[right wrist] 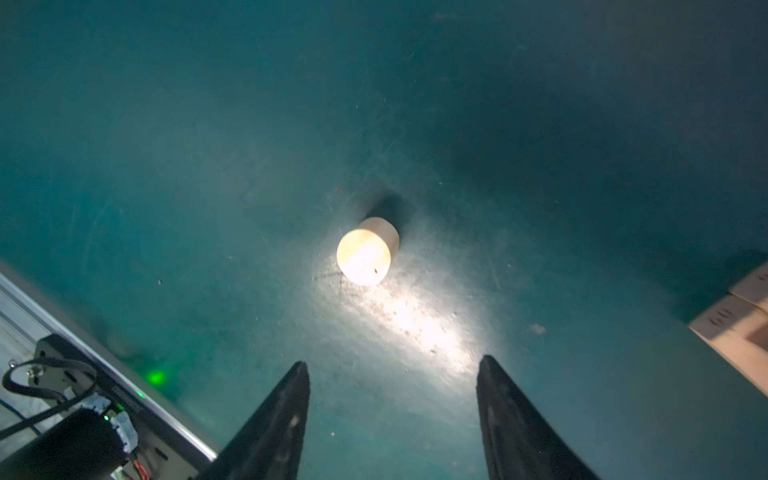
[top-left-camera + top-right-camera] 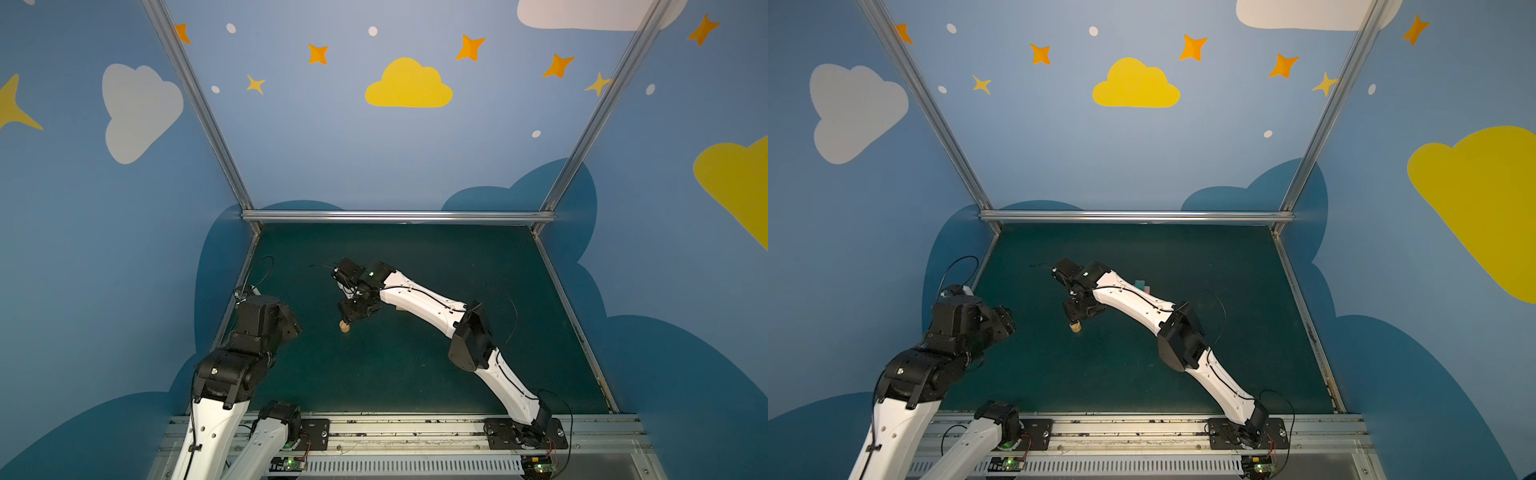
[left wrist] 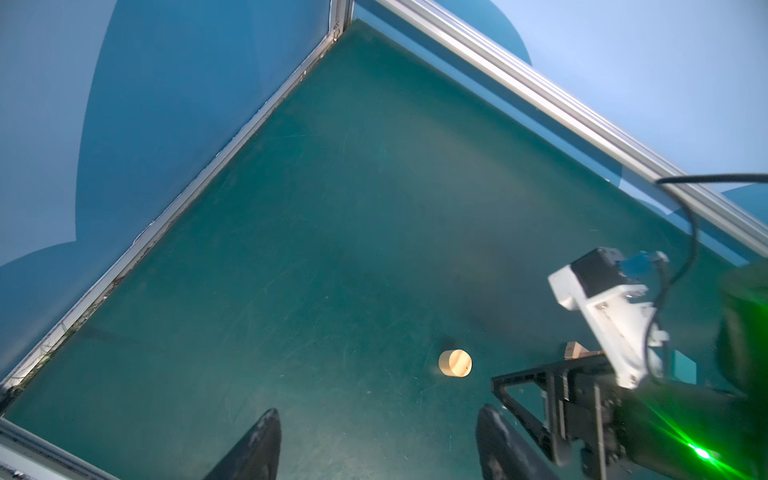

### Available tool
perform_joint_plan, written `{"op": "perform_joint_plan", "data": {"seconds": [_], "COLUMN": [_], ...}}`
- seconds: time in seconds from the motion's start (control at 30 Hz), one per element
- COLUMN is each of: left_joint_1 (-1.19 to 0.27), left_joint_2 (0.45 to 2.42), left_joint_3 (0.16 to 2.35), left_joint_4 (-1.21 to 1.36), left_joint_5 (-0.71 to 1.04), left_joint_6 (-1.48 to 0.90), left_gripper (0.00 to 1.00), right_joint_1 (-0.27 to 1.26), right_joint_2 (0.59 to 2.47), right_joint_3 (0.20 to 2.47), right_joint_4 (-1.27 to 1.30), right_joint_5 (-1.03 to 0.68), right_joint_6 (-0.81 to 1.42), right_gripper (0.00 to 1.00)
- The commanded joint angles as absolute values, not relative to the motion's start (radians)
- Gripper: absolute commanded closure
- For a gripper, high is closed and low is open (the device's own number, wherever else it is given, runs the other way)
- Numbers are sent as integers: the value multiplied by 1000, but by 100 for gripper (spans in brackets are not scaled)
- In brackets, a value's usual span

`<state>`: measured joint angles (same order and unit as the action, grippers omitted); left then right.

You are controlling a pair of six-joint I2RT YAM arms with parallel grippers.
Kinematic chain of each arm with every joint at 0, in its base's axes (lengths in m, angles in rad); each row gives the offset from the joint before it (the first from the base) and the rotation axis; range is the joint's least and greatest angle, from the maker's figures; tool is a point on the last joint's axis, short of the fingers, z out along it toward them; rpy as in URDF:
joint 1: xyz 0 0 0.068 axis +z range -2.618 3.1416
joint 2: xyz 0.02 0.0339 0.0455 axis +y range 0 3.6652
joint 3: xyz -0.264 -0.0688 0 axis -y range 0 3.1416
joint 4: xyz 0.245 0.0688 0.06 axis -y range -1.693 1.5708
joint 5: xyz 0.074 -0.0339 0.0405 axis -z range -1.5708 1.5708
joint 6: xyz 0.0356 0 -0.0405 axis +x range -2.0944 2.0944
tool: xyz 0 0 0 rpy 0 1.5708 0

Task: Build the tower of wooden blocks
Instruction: 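Reach the right gripper to the wooden cylinder and grasp it while retracting the left arm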

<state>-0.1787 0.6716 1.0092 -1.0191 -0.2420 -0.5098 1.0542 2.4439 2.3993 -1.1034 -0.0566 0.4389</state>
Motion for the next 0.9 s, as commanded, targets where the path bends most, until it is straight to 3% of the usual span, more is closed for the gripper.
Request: {"op": "perform_joint_plan", "data": {"seconds": [0.0, 0.87], "left_joint_1": [-175, -175], "left_joint_2": [658, 595], "left_joint_3": [994, 971], "left_joint_4": [-995, -977], "left_joint_5": [-215, -191], "left_joint_6": [-511, -492], "left_gripper": [27, 31], "right_joint_1": [1058, 1058], "right_joint_2": [2496, 2637], "right_joint_3": [2443, 2517], "right_joint_4": [-1111, -1011], "right_joint_5": [-66, -99], "right_joint_6": [450, 502], "right_gripper": [36, 33]}}
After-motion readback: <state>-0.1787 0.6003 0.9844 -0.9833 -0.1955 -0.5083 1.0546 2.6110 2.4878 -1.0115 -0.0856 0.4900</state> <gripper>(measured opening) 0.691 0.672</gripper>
